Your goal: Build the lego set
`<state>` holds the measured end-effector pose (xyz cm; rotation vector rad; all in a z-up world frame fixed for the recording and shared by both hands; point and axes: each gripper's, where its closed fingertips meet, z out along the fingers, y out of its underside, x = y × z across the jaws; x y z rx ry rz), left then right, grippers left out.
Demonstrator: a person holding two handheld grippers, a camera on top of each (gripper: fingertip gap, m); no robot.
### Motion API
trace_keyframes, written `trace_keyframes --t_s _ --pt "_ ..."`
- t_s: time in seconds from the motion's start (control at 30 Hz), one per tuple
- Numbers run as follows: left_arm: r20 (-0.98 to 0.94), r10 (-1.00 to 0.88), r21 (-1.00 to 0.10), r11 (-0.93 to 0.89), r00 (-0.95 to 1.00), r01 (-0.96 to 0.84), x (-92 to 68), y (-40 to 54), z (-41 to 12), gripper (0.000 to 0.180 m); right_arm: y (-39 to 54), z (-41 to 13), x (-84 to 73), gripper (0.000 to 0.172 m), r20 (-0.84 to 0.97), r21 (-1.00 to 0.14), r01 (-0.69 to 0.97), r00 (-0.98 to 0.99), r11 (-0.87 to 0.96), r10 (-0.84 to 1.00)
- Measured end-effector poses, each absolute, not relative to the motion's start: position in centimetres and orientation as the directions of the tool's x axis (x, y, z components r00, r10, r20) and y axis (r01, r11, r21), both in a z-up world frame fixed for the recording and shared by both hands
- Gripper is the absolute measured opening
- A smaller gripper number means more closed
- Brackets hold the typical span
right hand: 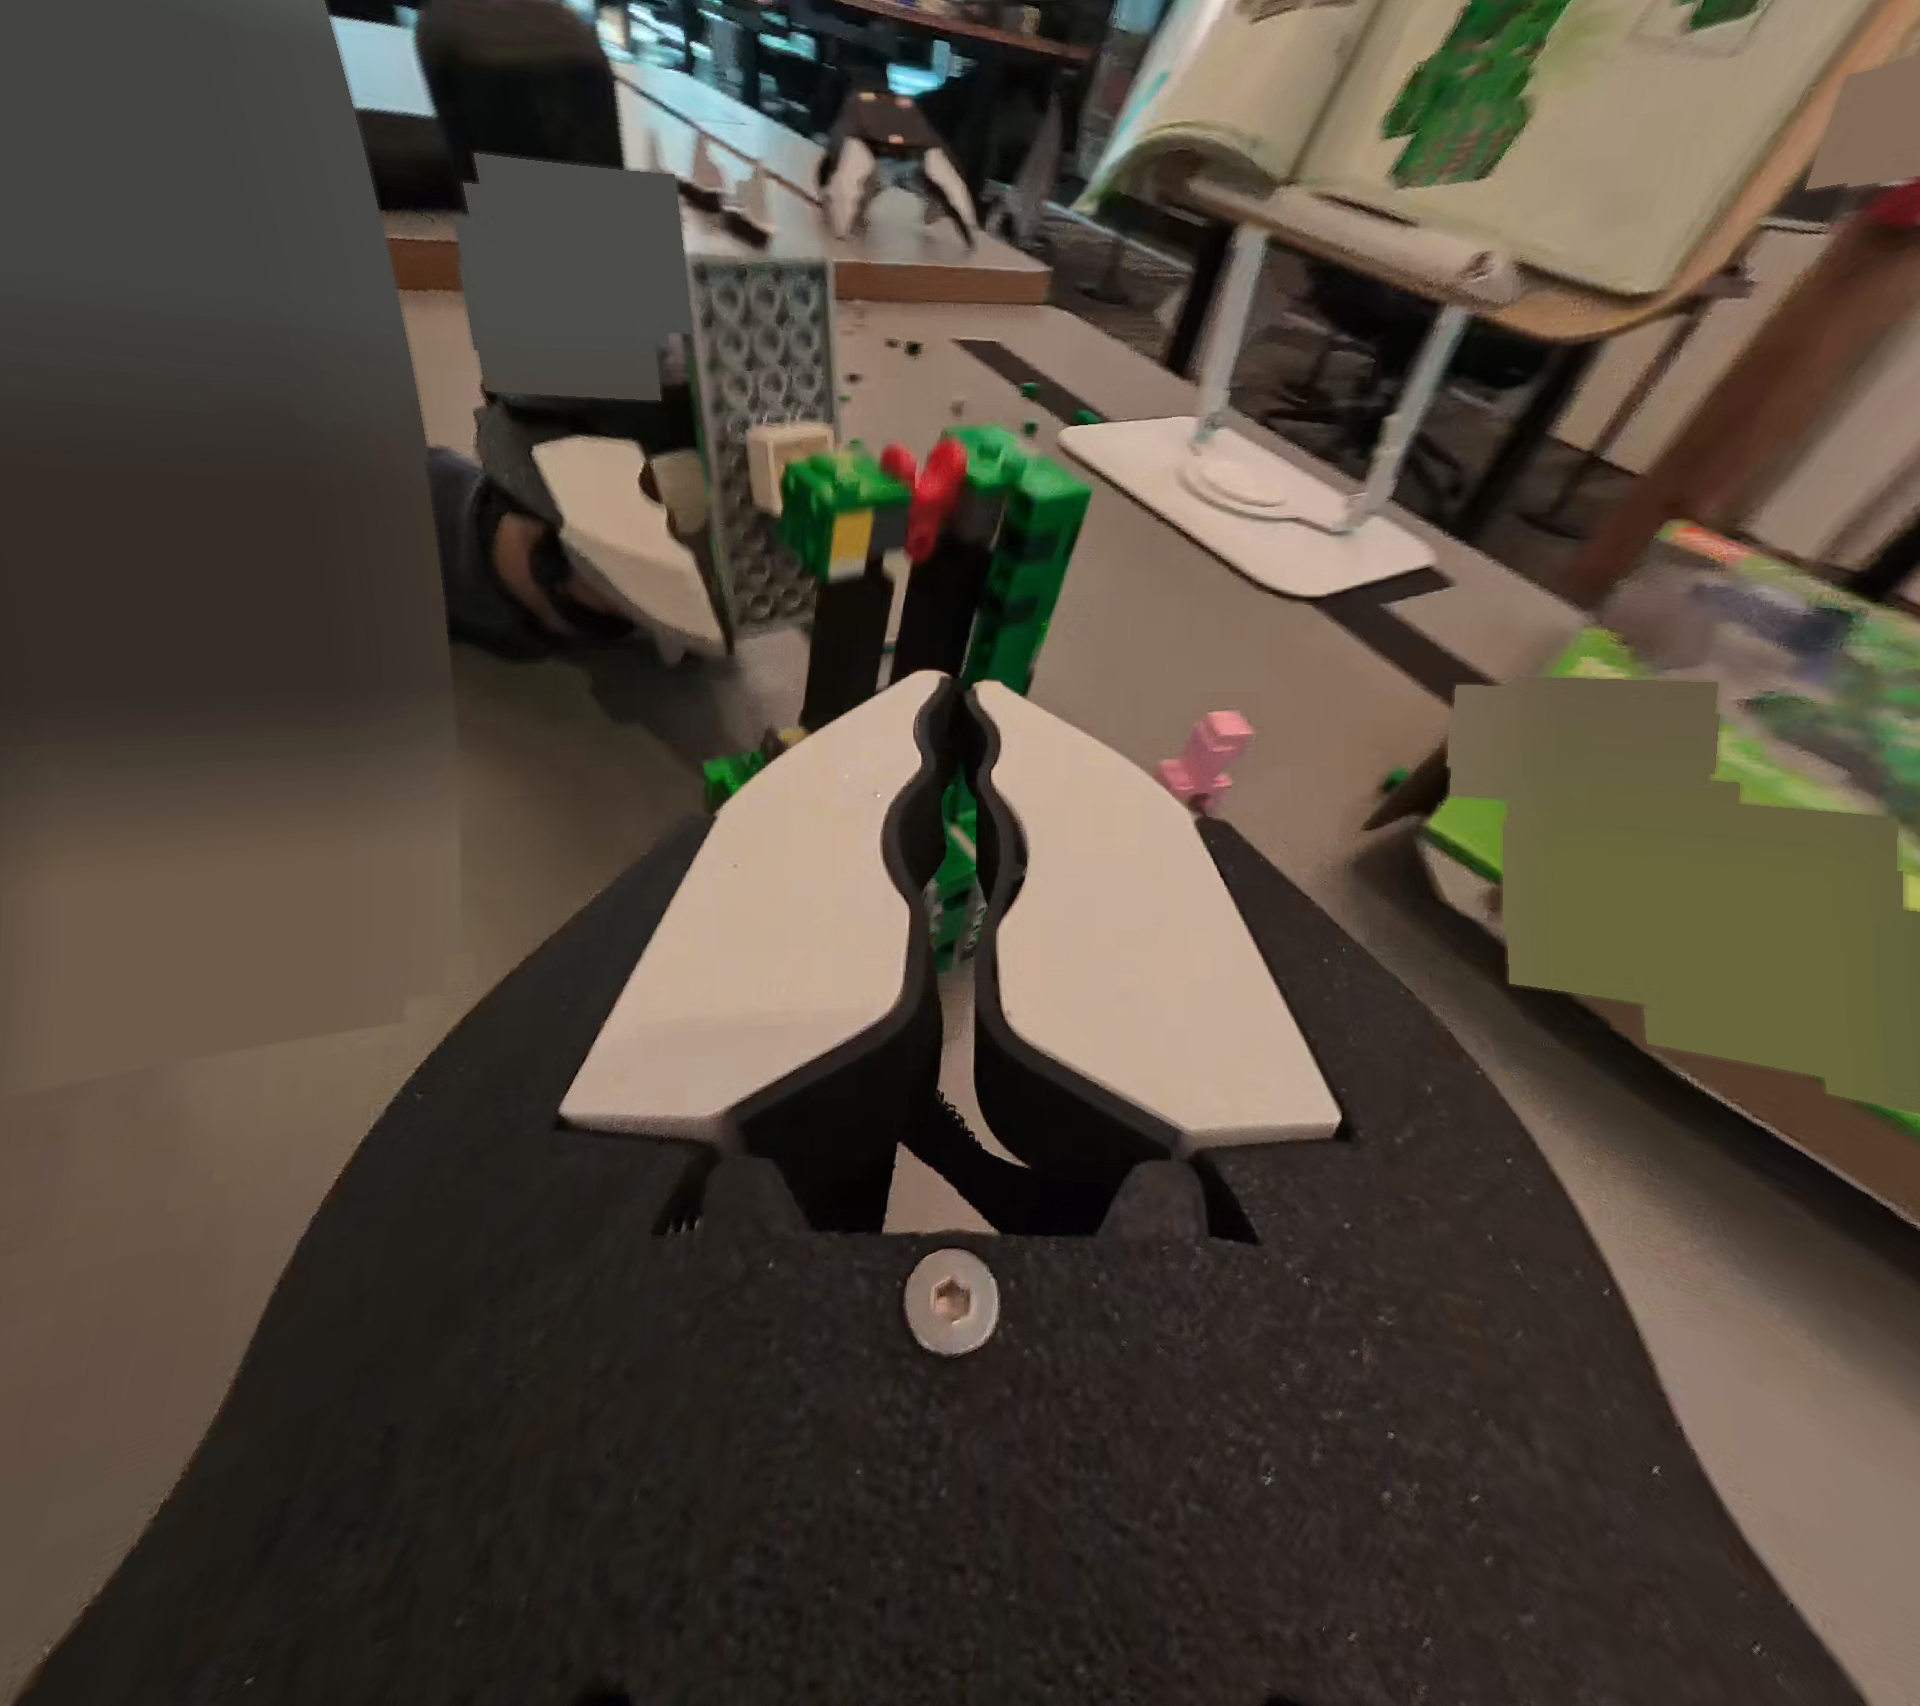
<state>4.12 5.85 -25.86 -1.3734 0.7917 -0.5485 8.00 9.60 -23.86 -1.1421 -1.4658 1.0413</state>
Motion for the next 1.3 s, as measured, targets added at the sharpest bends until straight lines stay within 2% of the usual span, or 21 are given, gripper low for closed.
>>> trace_keyframes --t_s 0.17,0.43,0.83,1.1,1.3 --pt "-0.211 -0.753 -0.977 0.141 0.624 -0.159 4.7 6.0 -26.5 0.033 9.0 -27.2 6.6 0.0 0.095 -0.982 0.119 -0.356 0.146 0.93" --pt "-0.185 -0.751 -0.978 0.078 0.634 -0.193 5.1 7.1 -27.3 0.034 8.9 -27.5 6.1 0.0 0.028 -0.989 0.112 -0.489 0.095 0.872" --pt "-0.13 -0.751 -0.96 -0.069 0.647 -0.273 4.2 8.0 -28.4 0.034 8.6 -28.2 5.9 0.0 0.085 -0.977 0.132 -0.473 0.166 0.877" --pt "-0.122 -0.797 -0.955 -0.067 0.592 -0.288 4.5 7.9 -28.6 0.034 8.4 -28.6 5.7 0.0 0.155 -0.963 0.133 -0.445 0.236 0.882" --pt "-0.109 -0.825 -0.955 -0.067 0.554 -0.288 4.5 7.7 -28.6 0.034 8.6 -28.4 6.0 0.0 0.15 -0.967 0.128 -0.419 0.222 0.895"
